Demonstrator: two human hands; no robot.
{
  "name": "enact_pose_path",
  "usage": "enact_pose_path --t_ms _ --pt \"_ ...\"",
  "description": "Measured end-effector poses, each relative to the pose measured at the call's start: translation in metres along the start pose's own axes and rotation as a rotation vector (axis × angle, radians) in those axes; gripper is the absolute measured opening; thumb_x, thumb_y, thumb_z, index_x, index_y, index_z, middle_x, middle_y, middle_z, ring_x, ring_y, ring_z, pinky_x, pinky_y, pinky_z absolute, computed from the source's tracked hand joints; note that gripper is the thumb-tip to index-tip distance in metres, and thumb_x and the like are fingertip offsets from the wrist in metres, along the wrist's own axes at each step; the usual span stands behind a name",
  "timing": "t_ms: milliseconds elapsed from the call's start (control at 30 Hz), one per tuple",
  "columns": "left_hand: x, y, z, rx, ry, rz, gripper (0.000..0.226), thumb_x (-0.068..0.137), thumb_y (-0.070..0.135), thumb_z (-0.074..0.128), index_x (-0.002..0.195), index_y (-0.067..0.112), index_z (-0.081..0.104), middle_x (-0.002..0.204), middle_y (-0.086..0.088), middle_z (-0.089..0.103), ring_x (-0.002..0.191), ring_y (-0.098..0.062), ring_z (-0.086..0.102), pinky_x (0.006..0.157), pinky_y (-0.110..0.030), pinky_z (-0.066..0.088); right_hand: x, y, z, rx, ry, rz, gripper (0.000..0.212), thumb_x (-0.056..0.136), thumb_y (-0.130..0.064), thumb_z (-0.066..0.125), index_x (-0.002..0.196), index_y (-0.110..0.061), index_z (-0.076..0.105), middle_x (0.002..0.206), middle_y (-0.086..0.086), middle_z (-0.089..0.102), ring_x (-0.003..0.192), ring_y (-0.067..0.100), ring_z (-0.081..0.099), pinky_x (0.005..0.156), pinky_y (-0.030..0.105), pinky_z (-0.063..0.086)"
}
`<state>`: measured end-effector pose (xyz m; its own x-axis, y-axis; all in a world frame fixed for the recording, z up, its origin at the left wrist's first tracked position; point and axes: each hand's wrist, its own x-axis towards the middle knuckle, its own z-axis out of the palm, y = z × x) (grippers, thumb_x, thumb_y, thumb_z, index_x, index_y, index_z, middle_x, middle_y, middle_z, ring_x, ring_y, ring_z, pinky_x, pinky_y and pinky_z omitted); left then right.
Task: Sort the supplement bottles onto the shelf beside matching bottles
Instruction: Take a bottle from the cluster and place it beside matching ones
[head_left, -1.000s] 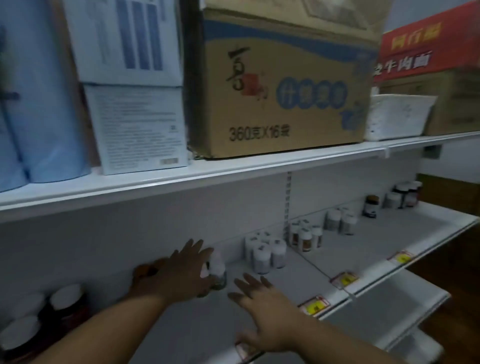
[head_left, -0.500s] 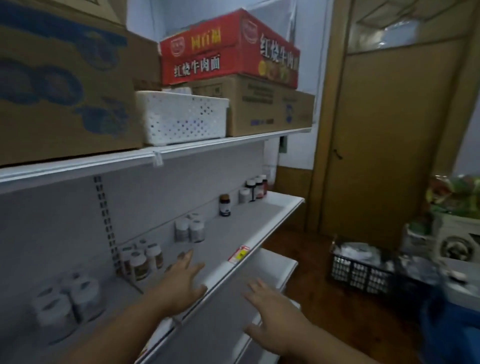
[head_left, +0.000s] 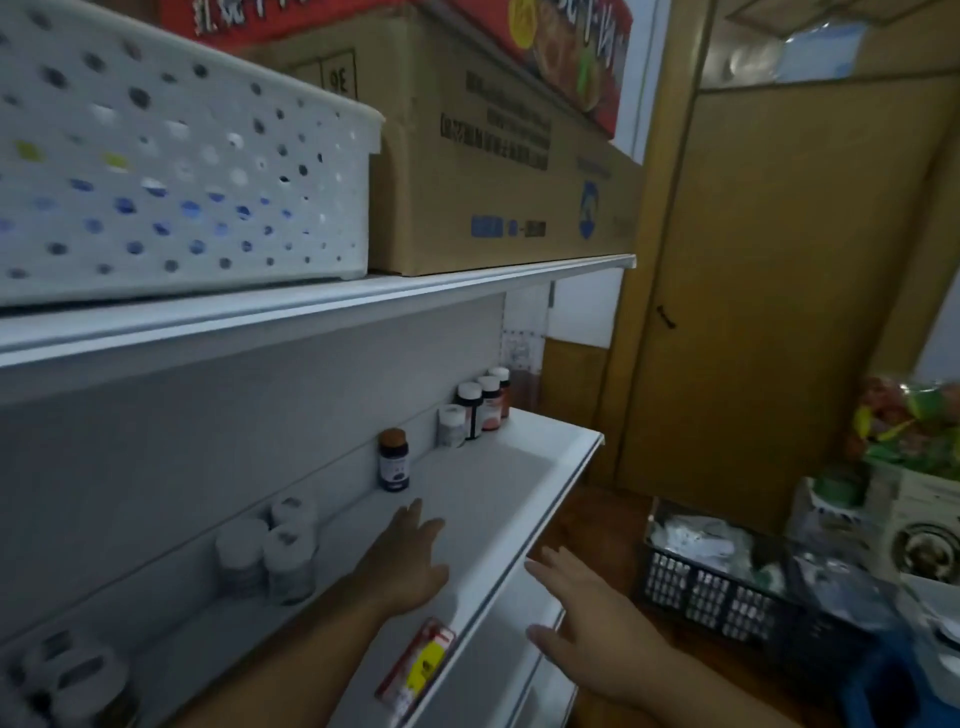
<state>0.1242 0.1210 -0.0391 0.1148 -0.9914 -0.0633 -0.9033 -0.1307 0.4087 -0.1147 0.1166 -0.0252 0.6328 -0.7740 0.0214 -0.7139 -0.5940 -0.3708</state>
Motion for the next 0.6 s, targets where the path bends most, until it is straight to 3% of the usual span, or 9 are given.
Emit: enact_pose_path --t_ms 167,300,467,533,600 --pt "0.06 -0.014 0.008 -0.125 0.015 -0.045 0.072 0.092 0.032 0.049 0.146 0.039 0.003 0.16 -0.002 -0.002 0.147 -0.022 0.006 0.118 -0.039 0.019 0.076 0.02 0.006 0.099 -0.043 -0.009 0.067 0.091 -0.049 0.048 0.147 -0.032 0.017 0.159 -0.008 0.008 0.146 0.01 0.005 0.118 0.028 0.016" --pt "0.099 -0.036 0.017 -0.389 0.269 -0.184 0.081 0.087 0.025 0.059 0.147 0.034 0.005 0.157 -0.001 0.017 0.141 -0.022 0.027 0.111 -0.035 0.032 0.14 0.037 0.016 0.113 -0.045 -0.051 0.065 0.091 -0.046 0.047 0.147 -0.031 0.018 0.159 -0.003 0.011 0.146 0.013 0.01 0.116 0.027 0.016" --pt "0.161 -0.055 0.044 -0.79 0.612 -0.515 0.083 0.079 0.012 0.07 0.145 0.017 0.021 0.146 -0.013 0.04 0.129 -0.032 0.045 0.104 -0.044 0.041 0.208 0.07 0.046 0.217 -0.106 -0.087 0.07 0.084 -0.05 0.05 0.146 -0.033 0.022 0.158 -0.004 0.017 0.144 0.013 0.022 0.114 0.025 0.022" --pt "0.183 -0.054 0.048 -0.749 0.726 -0.605 0.066 0.077 0.015 0.072 0.134 0.017 0.038 0.13 -0.016 0.056 0.114 -0.035 0.056 0.094 -0.043 0.047 0.232 0.089 0.058 0.221 -0.046 -0.092 0.07 0.077 -0.063 0.04 0.141 -0.037 0.03 0.15 -0.001 0.037 0.134 0.012 0.042 0.106 0.023 0.035" --pt "0.203 -0.052 0.052 -0.653 0.809 -0.679 0.058 0.076 0.026 0.073 0.126 0.018 0.045 0.119 -0.015 0.062 0.103 -0.036 0.061 0.089 -0.043 0.05 0.26 0.106 0.06 0.324 -0.029 -0.095 0.057 0.083 -0.067 0.025 0.127 -0.034 0.041 0.125 -0.002 0.064 0.109 0.009 0.064 0.088 0.018 0.049"
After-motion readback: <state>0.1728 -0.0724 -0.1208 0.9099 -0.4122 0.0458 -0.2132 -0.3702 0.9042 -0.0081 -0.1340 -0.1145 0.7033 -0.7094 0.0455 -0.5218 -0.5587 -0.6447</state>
